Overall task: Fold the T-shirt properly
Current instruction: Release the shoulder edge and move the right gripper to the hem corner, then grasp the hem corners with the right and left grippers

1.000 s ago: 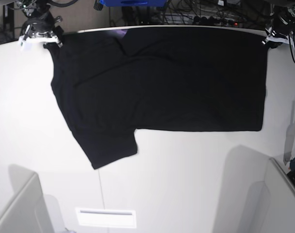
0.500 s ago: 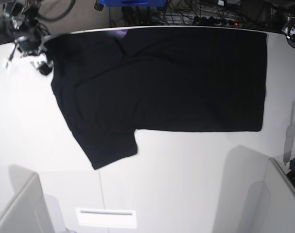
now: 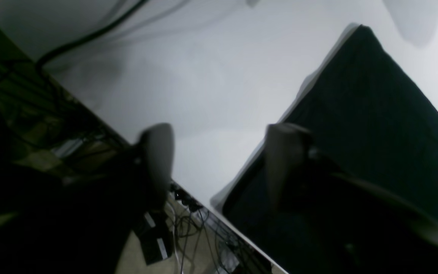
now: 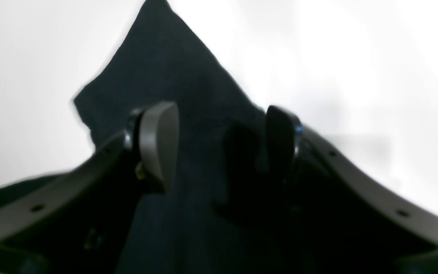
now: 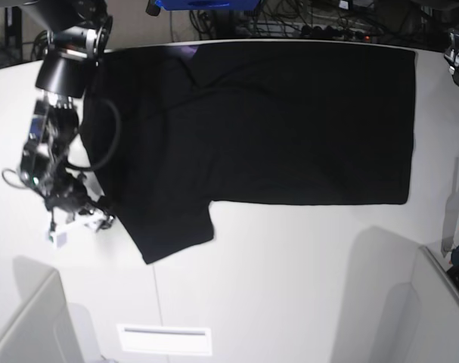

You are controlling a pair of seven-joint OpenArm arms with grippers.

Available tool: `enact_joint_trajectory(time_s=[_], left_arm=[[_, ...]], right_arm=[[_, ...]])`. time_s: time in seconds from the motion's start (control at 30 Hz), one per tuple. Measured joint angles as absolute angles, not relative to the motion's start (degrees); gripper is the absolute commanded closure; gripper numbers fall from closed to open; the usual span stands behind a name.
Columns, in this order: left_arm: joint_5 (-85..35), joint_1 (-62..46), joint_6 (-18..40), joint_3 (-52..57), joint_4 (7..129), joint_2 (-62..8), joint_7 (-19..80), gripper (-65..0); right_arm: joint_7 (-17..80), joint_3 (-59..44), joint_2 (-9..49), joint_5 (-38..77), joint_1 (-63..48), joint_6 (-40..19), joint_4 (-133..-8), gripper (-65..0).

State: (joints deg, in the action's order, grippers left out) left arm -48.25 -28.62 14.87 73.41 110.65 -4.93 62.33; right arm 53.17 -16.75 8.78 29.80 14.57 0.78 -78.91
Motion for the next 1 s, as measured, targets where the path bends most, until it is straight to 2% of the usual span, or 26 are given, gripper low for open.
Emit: enact_joint_trajectory(time_s=[0.07,0.27,0.4,0.7,0.83,0.9,1.0], left_arm=[[-48.29,-28.6,14.87,73.41,110.63,-4.71,62.43,-28.6],[-48.21,-28.73,14.85,73.58,110.63,-4.64,62.43,-28.3],[-48.07,-28.73,14.85,73.56,110.61,-4.67,62.41,-28.3],[-48.29,-28.73,14.85,73.58,110.61,-4.64,62.41,-28.3],[-48.29,-28.62,14.87,73.56,110.61,-4.64,62.41,-28.3],[-48.27,-28.62,14.85,73.49,110.61,-4.64,62.39,-28.3],[-48.27,-28.56,14.85,73.41,110.56,-4.64,62.41,-28.3]], right_arm=[[49.98,-14.37,9.96,29.89,18.13,0.75,-72.07,-35.0],[41.15,-5.5,12.19,29.78,27.7,0.82,-52.23,-35.0],[37.17,-1.3,12.4,29.61,31.05,-4.95,-42.41,-34.8],[34.85,5.06,12.53,29.5,31.53,-6.09,-40.93,-34.2],[33.74,5.63,12.43,29.65,29.17,-6.09,-44.21,-33.6],[33.89,5.63,12.45,29.69,28.51,-6.09,-45.41,-27.9],[34.83,6.02,12.47,29.54,28.51,-6.09,-45.43,-14.4]])
